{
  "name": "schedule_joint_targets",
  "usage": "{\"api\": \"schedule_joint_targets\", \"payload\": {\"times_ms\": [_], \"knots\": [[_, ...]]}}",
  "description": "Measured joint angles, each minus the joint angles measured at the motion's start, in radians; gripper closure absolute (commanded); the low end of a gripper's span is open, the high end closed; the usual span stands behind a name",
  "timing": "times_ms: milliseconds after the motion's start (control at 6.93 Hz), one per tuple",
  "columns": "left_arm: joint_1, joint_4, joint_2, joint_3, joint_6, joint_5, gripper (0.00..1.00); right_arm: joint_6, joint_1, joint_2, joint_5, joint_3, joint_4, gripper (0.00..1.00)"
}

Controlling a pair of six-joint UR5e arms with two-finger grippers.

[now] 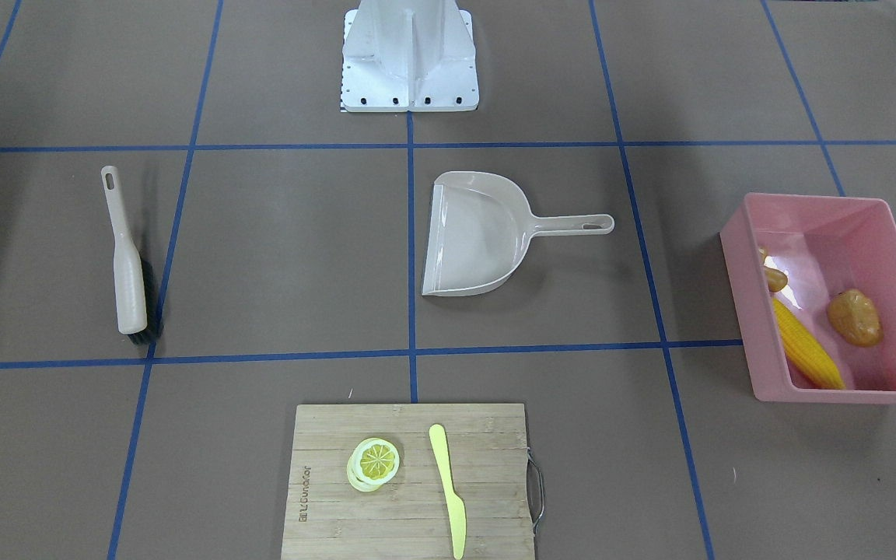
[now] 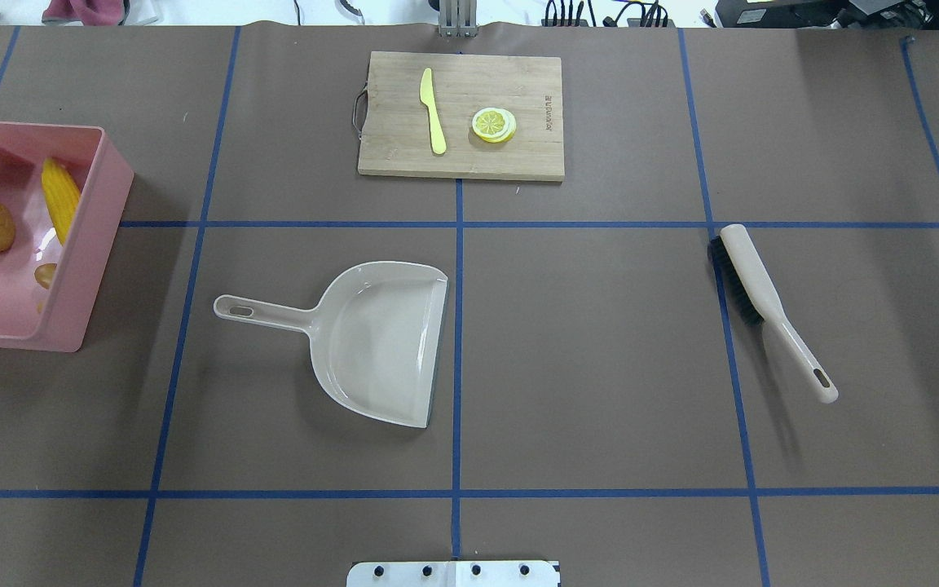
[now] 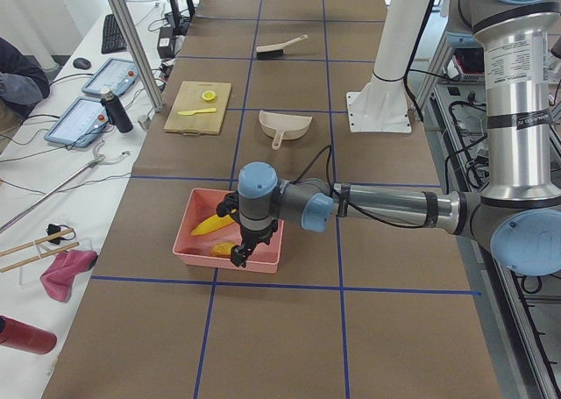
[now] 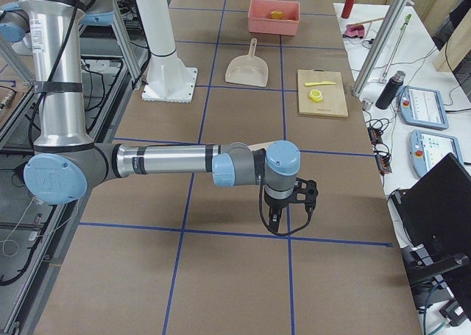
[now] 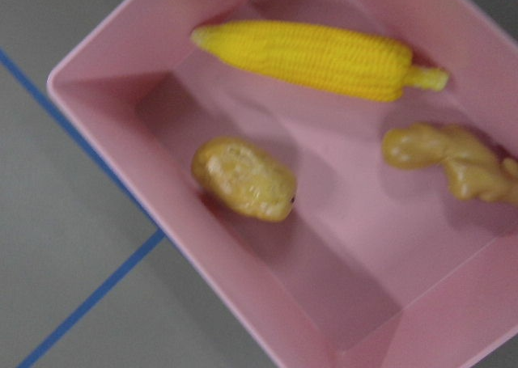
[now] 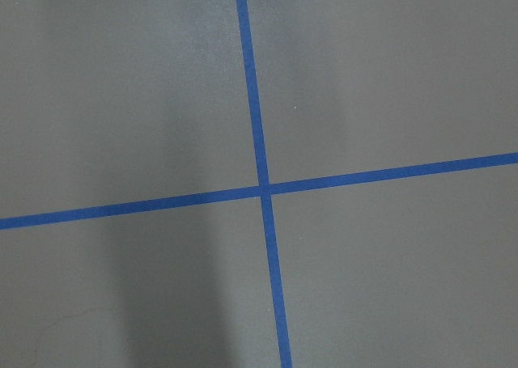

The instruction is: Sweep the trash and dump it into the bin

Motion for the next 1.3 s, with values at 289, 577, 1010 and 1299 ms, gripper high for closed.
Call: {"api": "schedule_joint_targets", "payload": {"times_ms": [289,577,1010,1299], "knots": [[-0.064,0.007,0.031,0.037,-0.181,-0.139,0.02,0.000,0.000,0.000,0.000,0.000,0.000,0.00],[-0.086,0.011,0.057,0.048,-0.429,-0.191,0.02,0.000,0.000,0.002,-0.001,-0.001,0.000,0.00],[-0.092,0.014,0.077,0.049,-0.517,-0.185,0.02,0.000,0.002,-0.012,0.006,-0.001,0.002,0.00],[-0.092,0.014,0.080,0.053,-0.518,-0.181,0.02,0.000,0.002,-0.040,0.011,0.005,0.010,0.00]]}}
